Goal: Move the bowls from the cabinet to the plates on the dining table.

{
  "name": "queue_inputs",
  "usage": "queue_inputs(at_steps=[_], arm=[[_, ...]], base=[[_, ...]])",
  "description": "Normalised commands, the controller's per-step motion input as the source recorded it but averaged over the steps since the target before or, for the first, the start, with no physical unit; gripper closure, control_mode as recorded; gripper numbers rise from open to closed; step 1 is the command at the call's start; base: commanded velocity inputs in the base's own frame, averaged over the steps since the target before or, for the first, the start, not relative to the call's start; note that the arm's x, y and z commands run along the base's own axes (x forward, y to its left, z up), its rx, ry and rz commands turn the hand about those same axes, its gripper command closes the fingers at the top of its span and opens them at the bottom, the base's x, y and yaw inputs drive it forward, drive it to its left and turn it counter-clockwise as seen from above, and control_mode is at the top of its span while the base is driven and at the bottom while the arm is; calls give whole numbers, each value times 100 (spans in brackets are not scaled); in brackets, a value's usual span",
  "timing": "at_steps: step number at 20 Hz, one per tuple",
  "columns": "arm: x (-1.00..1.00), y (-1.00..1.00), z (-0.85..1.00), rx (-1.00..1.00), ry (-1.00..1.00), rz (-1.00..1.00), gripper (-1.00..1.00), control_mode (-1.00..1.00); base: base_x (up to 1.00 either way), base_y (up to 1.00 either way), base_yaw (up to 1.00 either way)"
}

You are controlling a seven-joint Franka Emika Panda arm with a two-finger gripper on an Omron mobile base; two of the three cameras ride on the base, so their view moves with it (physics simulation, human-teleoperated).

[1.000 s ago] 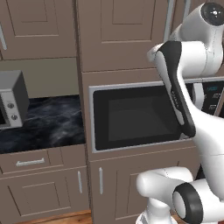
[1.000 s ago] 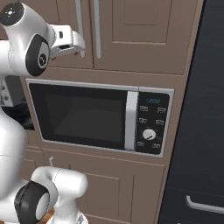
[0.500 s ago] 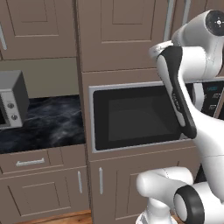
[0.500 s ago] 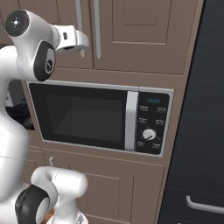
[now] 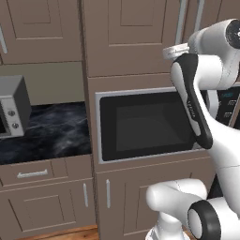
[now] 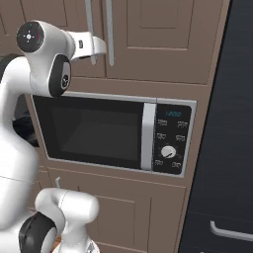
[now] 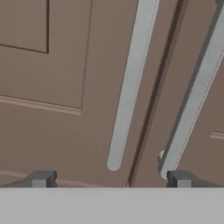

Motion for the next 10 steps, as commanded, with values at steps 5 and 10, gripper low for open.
queue_inputs(at_steps=[5,10], arm=[[17,-6,1,3,-9,-1,-100,-100],[21,0,4,3,-3,-5,-100,-100]], base=[[0,0,0],[0,0,0]])
